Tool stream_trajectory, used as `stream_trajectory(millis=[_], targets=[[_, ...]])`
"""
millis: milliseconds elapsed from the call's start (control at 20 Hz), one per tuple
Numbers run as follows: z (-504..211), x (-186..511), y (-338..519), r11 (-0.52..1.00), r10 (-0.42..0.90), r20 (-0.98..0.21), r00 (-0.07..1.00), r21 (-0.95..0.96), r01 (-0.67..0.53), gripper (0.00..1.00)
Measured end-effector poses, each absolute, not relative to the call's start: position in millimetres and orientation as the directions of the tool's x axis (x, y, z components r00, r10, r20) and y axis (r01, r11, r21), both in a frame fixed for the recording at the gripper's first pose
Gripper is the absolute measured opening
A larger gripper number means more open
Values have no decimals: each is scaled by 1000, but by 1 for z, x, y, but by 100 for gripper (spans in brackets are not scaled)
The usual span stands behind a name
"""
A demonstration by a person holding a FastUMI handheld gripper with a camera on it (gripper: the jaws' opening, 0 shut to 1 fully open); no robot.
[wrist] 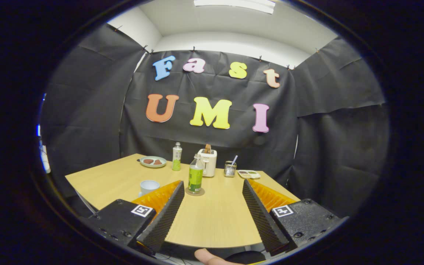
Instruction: Take the bottle from table, then pour the juice into the cup, finally place the bottle on the coaster
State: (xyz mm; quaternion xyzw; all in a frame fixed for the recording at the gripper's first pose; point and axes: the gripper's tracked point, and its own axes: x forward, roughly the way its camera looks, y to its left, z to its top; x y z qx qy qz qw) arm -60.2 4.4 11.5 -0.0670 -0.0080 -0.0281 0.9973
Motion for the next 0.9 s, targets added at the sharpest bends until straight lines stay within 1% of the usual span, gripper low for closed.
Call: stream_trajectory(millis=[100, 350, 900], targets=[[9, -58, 5, 988, -63, 17, 998, -143, 64, 100], [0, -56, 11, 989, -36, -13, 999, -142, 34, 100], [-2, -59, 5, 991, -47, -6, 999, -126, 46, 100]])
